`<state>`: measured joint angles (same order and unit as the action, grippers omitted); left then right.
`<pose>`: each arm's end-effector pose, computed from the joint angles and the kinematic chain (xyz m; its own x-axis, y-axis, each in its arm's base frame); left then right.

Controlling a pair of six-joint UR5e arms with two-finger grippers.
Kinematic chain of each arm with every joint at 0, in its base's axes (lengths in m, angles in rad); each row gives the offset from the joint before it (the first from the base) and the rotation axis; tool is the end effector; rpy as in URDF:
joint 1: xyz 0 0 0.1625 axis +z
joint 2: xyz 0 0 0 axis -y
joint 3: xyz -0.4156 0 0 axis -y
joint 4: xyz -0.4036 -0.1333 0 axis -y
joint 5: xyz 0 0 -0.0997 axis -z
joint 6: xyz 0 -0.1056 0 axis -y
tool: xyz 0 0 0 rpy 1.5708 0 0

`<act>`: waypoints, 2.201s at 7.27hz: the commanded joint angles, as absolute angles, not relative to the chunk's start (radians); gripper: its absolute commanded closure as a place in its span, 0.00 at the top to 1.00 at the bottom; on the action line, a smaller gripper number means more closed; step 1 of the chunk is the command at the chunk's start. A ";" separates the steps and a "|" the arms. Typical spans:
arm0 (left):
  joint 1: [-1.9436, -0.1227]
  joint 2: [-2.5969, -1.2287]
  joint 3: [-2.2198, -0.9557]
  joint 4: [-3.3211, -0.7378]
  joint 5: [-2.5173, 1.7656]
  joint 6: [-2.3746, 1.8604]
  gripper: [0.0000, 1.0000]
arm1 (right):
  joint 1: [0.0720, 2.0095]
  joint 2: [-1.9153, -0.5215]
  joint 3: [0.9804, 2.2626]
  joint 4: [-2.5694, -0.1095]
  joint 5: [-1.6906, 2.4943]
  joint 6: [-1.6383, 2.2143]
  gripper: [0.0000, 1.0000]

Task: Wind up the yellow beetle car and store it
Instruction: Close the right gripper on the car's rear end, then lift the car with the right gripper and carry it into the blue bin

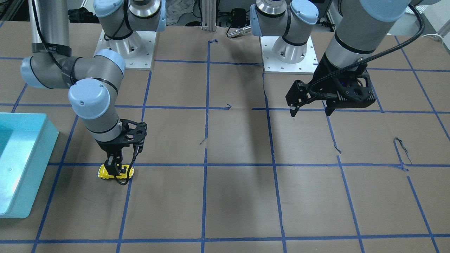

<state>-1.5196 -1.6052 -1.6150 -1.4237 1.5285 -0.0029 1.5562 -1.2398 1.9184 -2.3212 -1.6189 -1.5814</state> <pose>-0.1108 -0.5297 0.4477 -0.9978 -0.0511 0.0424 -0.0539 0.9962 -0.0683 0.1201 -0.5581 0.2041 -0.0040 -0.9975 0.0712 -0.9988 0.0075 0.0487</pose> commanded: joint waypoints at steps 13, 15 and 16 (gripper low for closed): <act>-1.517 -1.572 -1.632 -1.494 1.539 -0.017 1.00 | 1.457 -1.184 1.854 -2.364 -1.557 -1.644 0.00; -1.517 -1.571 -1.632 -1.494 1.537 -0.017 1.00 | 1.447 -1.254 1.819 -2.309 -1.563 -1.658 0.00; -1.517 -1.571 -1.634 -1.494 1.537 -0.017 1.00 | 1.410 -1.299 1.819 -2.303 -1.565 -1.699 0.00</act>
<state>-1.5171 -1.5710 -1.6326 -1.4944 1.5375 -0.0169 1.4402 -1.2474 1.8263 -2.3179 -1.5617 -1.6652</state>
